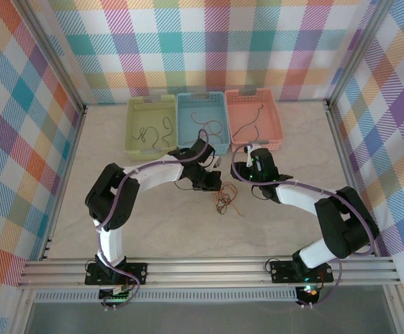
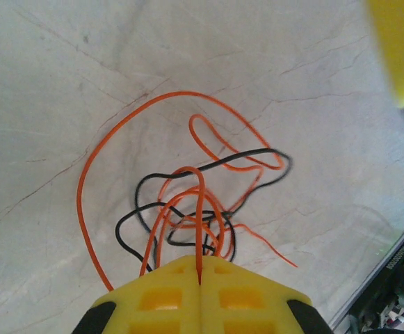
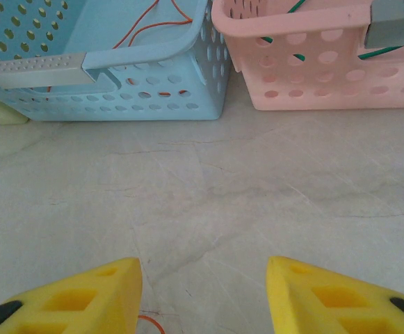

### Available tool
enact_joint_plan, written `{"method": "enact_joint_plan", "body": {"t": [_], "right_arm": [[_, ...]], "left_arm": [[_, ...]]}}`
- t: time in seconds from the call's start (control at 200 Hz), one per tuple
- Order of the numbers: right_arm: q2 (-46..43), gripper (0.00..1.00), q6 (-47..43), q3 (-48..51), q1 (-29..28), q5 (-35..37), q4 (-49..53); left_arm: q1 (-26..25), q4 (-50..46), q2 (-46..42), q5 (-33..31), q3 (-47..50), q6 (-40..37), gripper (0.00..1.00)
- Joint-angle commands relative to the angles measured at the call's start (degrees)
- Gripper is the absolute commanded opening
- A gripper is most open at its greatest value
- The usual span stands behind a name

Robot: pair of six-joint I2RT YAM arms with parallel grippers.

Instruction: Untangle the cables

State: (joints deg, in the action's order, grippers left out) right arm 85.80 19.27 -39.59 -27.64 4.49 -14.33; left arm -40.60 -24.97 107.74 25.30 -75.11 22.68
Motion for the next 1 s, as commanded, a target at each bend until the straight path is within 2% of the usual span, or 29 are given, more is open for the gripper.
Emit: {"method": "enact_joint_plan", "body": {"t": [0.0,0.165,0.565,0.995], "right_arm": [[-0.23,0.51,0.14,-0.14,0.44,-0.60,-0.05],[-0.58,0.50,0.00,0.15,0.39,-1.69,-0.92],[-5.97,0.50,-2.17,6.76,0.39,-8.16,-13.59],[-9.66,0.53,-4.91,12.37,-0.64,-20.32,-28.48]], "left_arm": [[-0.53,1.28,-5.58,-1.11,1.36,-1.15,0.00],[-0.48,1.31,-9.01,-2.04,2.66,-1.64,0.00],[-0.45,0.40,-18.53,-5.03,4.49,-5.52,0.00],[-0.42,2.54,-27.48,-4.95,8.90,-7.36,0.00]]}}
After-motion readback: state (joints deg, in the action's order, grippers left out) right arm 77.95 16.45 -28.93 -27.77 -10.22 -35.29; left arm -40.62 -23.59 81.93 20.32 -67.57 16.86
